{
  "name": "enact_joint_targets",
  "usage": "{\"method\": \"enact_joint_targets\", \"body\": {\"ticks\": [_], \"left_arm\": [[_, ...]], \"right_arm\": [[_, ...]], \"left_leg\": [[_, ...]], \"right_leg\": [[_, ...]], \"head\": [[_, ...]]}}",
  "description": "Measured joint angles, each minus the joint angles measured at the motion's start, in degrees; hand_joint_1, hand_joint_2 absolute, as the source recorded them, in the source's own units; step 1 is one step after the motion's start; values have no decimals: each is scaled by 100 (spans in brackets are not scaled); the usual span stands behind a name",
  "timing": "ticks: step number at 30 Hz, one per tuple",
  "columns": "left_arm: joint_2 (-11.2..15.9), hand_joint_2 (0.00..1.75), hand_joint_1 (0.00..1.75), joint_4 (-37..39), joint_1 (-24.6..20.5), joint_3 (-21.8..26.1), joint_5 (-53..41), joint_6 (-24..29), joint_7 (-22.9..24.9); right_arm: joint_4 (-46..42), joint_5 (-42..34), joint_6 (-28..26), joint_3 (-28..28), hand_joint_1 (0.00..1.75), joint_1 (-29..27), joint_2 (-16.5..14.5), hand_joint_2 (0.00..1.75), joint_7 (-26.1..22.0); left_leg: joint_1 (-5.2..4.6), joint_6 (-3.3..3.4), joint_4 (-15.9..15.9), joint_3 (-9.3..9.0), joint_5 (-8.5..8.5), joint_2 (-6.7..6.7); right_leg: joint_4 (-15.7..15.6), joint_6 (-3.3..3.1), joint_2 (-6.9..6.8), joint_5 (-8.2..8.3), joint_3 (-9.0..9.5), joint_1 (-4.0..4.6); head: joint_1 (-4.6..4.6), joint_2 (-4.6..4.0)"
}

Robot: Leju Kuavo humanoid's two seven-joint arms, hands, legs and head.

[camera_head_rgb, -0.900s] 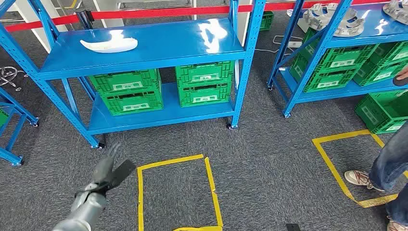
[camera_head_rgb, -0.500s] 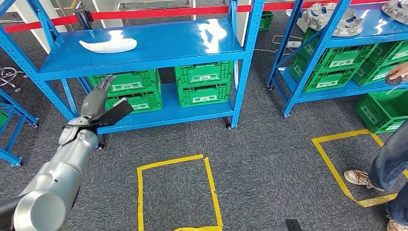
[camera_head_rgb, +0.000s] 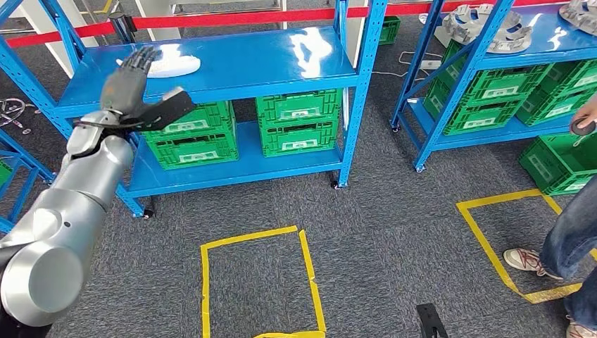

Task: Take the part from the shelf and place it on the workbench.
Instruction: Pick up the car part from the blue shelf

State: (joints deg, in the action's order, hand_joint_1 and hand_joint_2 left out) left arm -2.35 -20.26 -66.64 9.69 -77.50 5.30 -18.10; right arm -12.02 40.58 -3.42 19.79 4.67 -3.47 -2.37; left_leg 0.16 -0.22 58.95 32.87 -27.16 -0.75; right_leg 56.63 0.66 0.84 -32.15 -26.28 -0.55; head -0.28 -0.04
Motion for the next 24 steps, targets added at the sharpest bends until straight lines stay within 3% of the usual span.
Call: {"method": "enact_joint_targets", "body": {"ticks": [5,9,11,15,18,20,22,23,24], "left_arm": [[15,0,0,6,-396,-405,-133,-119,467],[125,0,0,81,-934,-1176,-593,-392,1592],[194,0,0,122,-1023,-1372,-767,-521,1903],[321,0,0,186,-1086,-1606,-954,-713,2228],[369,0,0,195,-1124,-1701,-1000,-777,2328],[369,0,0,202,-1149,-1743,-1014,-829,2387],[371,0,0,222,-1136,-1781,-1018,-867,2411],[370,0,0,234,-1116,-1800,-1019,-877,2411],[370,0,0,245,-1098,-1815,-1019,-881,2412]], "right_arm": [[0,249,31,-80,0,101,6,0,-87],[2,731,151,-288,0,154,-17,0,-192],[3,849,202,-338,0,152,-39,0,-206],[4,966,252,-401,0,136,-75,0,-200],[3,985,271,-430,0,147,-88,0,-199],[2,993,274,-434,0,148,-90,0,-198],[3,995,274,-436,0,135,-91,0,-194],[3,995,274,-436,0,127,-91,0,-193],[4,995,274,-436,0,122,-91,0,-192]], "left_leg": [[0,-2,0,0,1,-2],[-7,-2,2,2,1,-5],[-21,4,12,6,-3,-4],[-45,24,14,21,-15,-5],[-3,88,-97,-31,14,4],[27,129,-162,-75,30,18],[30,138,-166,-84,11,18],[33,130,-161,-95,-8,13],[41,110,-152,-117,-37,9]], "right_leg": [[0,0,0,0,-1,0],[-1,2,0,1,-2,-3],[-6,8,0,4,-5,-17],[-21,23,2,5,-17,-45],[85,56,-16,-52,-68,-33],[678,65,-36,-263,-416,-35],[1522,80,-43,-474,-1002,-43],[1761,90,-44,-447,-1232,-52],[1769,101,-46,-284,-1358,-64]], "head": [[0,0],[0,0],[-1,0],[-2,0],[5,0],[18,0],[26,0],[27,0],[28,0]]}}
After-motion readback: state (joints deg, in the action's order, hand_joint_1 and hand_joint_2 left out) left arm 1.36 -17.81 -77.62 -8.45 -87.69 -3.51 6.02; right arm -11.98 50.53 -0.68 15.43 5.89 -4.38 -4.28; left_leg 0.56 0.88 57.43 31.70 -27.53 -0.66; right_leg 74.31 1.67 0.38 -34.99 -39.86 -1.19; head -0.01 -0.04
